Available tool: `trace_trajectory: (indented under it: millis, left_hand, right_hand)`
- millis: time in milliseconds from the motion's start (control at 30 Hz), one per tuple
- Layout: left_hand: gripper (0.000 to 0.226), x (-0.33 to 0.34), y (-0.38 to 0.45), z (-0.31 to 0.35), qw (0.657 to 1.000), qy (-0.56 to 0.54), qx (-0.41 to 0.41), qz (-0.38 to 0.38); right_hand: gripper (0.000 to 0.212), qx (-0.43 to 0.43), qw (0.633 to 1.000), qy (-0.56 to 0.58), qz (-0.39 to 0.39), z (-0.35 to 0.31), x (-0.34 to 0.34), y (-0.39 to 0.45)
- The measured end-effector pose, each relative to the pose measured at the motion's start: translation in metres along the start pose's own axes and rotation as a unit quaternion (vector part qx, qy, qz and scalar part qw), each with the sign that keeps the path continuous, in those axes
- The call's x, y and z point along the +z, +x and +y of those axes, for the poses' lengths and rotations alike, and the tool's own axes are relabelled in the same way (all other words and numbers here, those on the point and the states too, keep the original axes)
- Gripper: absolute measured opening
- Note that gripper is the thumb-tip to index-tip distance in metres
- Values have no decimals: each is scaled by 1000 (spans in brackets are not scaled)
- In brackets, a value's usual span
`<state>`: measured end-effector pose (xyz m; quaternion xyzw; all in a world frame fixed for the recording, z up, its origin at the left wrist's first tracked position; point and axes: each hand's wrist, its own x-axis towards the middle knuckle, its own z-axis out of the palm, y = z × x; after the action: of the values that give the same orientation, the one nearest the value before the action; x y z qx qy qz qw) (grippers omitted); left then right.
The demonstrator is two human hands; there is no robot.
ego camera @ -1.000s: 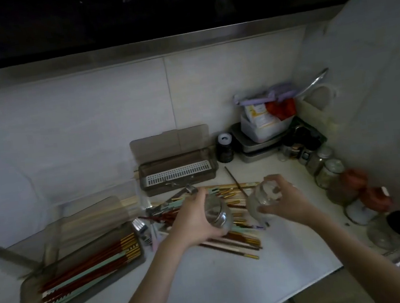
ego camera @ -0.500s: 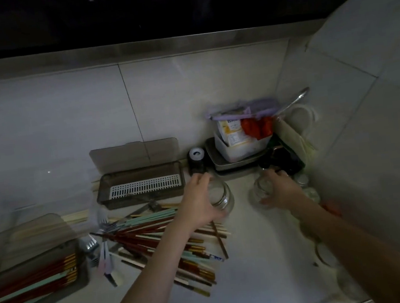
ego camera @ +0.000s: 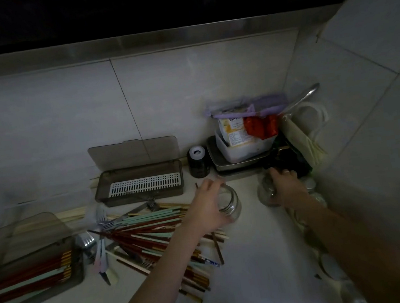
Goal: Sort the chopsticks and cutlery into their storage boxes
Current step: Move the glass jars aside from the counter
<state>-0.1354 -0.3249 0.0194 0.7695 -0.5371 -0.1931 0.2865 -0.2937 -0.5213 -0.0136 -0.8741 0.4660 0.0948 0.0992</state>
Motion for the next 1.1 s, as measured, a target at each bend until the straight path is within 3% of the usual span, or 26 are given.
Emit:
trace_trajectory:
  millis: [133, 233, 333, 400, 467, 567, 733, 867, 933, 1100]
  left_hand:
    - [87, 4, 4, 2, 1000, 7, -1, -7]
    - [88, 6, 7, 5, 1000, 4, -4, -4]
    - [87, 8, 10, 7, 1000, 10, 3, -3]
    - [85, 8, 11, 8, 1000, 5, 10, 2]
    - [88, 8, 11, 7, 1000, -2, 9, -2]
    - [90, 7, 11, 2, 1000, -9, 3, -10]
    - [105, 0, 6, -6, 998, -44, -4, -38]
    - [109, -5, -1, -10, 994, -106, -6, -37]
    - [121, -5, -3, -11, 995, -88, -20, -44]
    - [121, -8, 3, -9, 995, -90, -22, -22]
  right_hand:
    - [94, 2, 999, -43, 30, 1, 10, -1]
    - [88, 11, 997, -60, 53, -6, 7, -11]
    - [91, -71, 981, -39, 179, -23, 11, -30]
    - [100, -185, 969, 70, 149, -37, 20, -47]
    - [99, -272, 933, 218, 87, -53, 23, -62]
    - [99, -294, 886, 350, 78, -72, 18, -70]
    - [116, -299, 887, 352, -12, -84, 10, -63]
    - [118, -323, 884, 329, -81, -77, 8, -57]
    - [113, -310, 885, 341, -70, -76, 9, -57]
    - [93, -287, 906, 312, 12, -80, 6, -49]
